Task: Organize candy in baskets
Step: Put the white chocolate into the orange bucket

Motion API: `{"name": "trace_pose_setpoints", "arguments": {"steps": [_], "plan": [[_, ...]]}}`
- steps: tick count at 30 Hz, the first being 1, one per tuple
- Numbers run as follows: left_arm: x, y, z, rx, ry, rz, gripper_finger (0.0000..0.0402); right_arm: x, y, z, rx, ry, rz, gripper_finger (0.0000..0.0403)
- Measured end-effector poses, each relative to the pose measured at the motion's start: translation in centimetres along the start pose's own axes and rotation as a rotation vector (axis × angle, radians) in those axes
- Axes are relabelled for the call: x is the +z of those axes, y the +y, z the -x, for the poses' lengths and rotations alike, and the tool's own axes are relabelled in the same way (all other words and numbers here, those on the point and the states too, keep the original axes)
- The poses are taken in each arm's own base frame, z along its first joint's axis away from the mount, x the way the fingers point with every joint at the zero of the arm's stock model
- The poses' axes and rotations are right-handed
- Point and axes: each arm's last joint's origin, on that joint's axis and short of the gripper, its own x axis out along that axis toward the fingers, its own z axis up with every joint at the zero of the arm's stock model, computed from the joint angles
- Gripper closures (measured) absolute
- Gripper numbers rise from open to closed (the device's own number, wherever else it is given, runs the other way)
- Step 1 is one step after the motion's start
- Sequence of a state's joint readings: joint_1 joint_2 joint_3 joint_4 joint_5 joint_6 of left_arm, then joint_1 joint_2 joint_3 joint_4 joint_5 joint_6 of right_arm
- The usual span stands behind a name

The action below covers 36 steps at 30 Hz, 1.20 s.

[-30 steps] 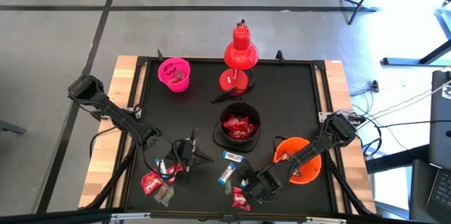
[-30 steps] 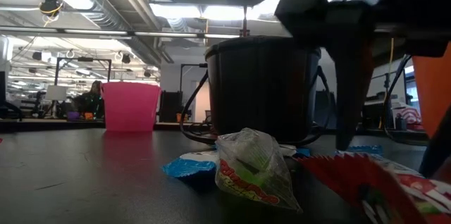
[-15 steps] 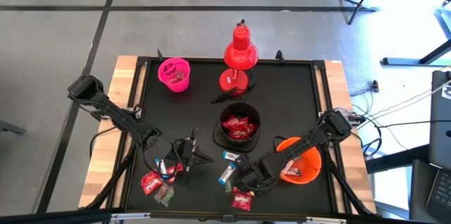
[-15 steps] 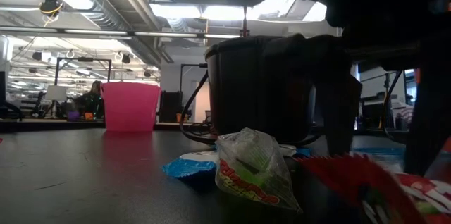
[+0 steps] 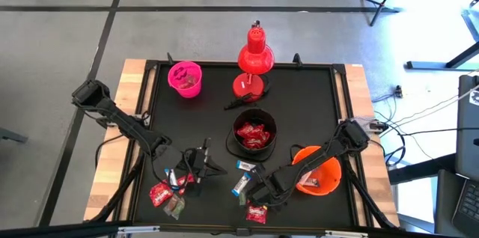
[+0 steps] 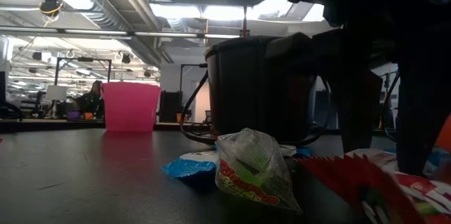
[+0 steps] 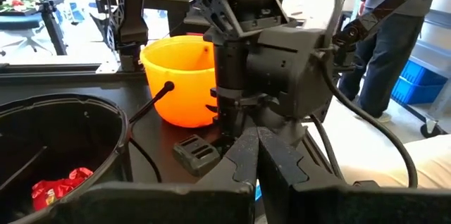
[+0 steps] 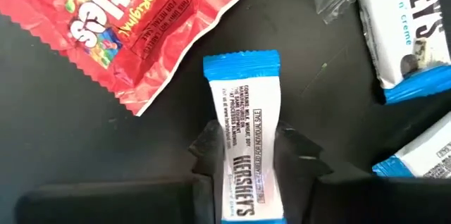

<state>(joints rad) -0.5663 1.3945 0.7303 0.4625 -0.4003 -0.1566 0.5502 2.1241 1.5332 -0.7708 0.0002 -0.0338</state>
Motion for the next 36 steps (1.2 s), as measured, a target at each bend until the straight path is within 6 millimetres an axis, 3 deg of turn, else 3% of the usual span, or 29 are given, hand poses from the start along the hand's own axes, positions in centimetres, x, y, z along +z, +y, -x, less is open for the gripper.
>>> {"name": "trace_pose_setpoints", "arguments": {"steps": [4, 9, 14, 20, 30, 36], "plan": [[0.0, 0.0, 0.0, -0.002, 0.0, 0.003, 0.0401, 1.1, -0.1, 1.4, -0.019, 0.006, 0.0, 0.034], [0.0, -0.2, 0.1, -0.009, 0.0, 0.002, 0.0401, 2.3, -0.2, 4.1, -0.05, -0.013, -0.005, 0.033], [0.0, -0.3, 0.1, -0.014, 0.0, 0.018, 0.0401, 3.1, -0.2, 6.2, -0.048, -0.014, -0.007, 0.0345], [0.0, -0.3, 0.1, -0.014, 0.001, 0.019, 0.0401, 3.0, -0.2, 9.2, -0.023, 0.059, -0.082, 0.0351], [-0.1, -0.3, 0.1, -0.013, 0.002, 0.017, 0.0401, 2.4, 2.6, 15.2, -0.002, 0.145, -0.107, 0.0386], [-0.1, -0.3, 0.1, -0.013, 0.002, 0.018, 0.0401, 1.5, 3.4, 18.5, -0.003, 0.084, -0.165, 0.0401]]}}
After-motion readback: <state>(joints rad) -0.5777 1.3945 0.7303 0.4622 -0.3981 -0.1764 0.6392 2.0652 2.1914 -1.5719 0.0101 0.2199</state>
